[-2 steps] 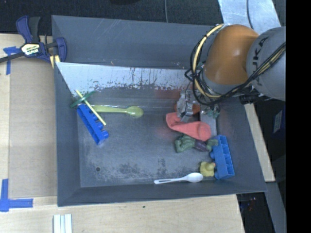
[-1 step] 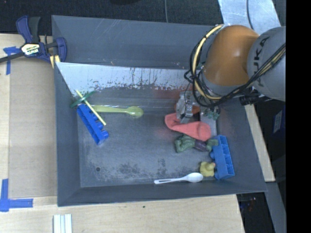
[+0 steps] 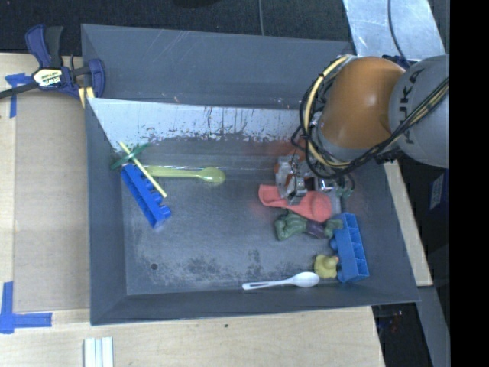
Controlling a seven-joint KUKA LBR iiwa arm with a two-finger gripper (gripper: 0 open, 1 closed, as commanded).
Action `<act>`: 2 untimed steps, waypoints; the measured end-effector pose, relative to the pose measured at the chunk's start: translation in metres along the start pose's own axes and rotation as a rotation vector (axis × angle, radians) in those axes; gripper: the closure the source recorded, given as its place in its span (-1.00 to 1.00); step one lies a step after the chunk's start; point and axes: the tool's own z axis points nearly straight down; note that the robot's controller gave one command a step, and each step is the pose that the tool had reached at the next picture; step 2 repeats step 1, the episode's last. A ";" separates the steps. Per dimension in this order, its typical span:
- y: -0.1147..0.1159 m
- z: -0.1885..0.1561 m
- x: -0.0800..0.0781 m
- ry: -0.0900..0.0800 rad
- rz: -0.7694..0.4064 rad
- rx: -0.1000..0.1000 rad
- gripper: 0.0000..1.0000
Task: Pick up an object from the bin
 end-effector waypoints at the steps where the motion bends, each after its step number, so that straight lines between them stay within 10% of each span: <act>1: 0.010 -0.001 -0.003 0.000 0.058 -0.001 1.00; 2: 0.010 -0.001 -0.003 0.000 0.058 -0.001 1.00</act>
Offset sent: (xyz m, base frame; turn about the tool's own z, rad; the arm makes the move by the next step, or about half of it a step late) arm 0.0047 -0.0009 -0.0466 0.0241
